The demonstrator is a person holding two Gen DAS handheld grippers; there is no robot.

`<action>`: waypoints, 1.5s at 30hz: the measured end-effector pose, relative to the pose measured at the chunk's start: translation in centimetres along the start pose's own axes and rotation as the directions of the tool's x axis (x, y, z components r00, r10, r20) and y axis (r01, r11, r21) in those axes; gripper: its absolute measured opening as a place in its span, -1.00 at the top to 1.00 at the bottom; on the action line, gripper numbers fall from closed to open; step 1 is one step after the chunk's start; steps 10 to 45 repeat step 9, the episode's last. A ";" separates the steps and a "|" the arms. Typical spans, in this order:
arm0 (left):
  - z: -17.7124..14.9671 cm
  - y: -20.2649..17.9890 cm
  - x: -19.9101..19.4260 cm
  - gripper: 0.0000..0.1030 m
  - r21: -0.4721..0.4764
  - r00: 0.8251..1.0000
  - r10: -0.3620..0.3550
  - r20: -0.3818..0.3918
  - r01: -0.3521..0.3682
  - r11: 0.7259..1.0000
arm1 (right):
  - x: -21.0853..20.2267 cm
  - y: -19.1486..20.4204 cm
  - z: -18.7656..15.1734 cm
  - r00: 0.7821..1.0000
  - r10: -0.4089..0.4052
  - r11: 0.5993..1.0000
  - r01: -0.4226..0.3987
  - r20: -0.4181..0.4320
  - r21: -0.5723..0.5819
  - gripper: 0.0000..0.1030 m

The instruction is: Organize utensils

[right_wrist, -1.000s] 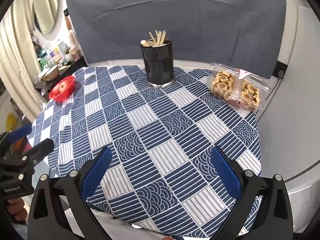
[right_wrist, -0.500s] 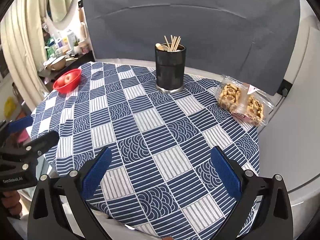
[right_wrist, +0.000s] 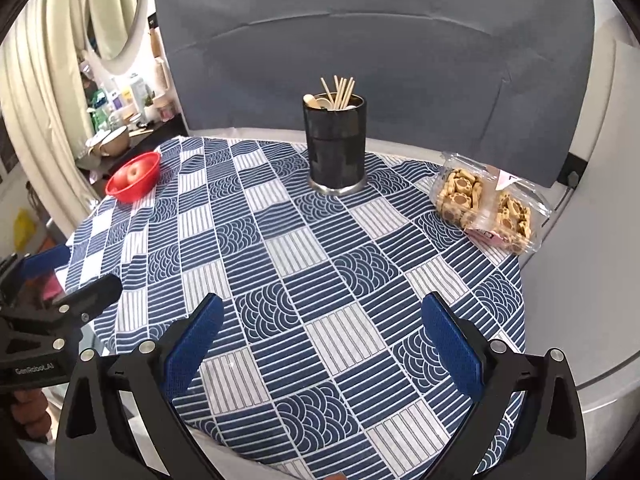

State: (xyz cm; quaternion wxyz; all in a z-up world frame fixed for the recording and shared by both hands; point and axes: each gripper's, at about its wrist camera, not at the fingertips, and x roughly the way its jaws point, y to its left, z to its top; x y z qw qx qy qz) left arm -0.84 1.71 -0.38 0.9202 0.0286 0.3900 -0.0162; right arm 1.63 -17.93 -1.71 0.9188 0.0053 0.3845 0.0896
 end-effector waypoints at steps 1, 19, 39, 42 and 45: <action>0.1 0.0 0.0 -0.88 0.000 1.000 -0.003 0.002 0.003 1.000 | 0.1 -0.1 0.1 1.000 -0.001 1.000 0.001 0.002 0.006 -0.84; 1.2 0.0 0.1 -0.88 0.026 0.998 -0.053 0.032 0.053 0.998 | 0.5 -0.5 0.7 1.000 -0.009 1.000 0.009 0.000 0.022 -0.84; 1.2 0.0 0.1 -0.88 0.026 0.998 -0.053 0.032 0.053 0.998 | 0.5 -0.5 0.7 1.000 -0.009 1.000 0.009 0.000 0.022 -0.84; 1.2 0.0 0.1 -0.88 0.026 0.998 -0.053 0.032 0.053 0.998 | 0.5 -0.5 0.7 1.000 -0.009 1.000 0.009 0.000 0.022 -0.84; 1.2 0.0 0.1 -0.88 0.026 0.998 -0.053 0.032 0.053 0.998 | 0.5 -0.5 0.7 1.000 -0.009 1.000 0.009 0.000 0.022 -0.84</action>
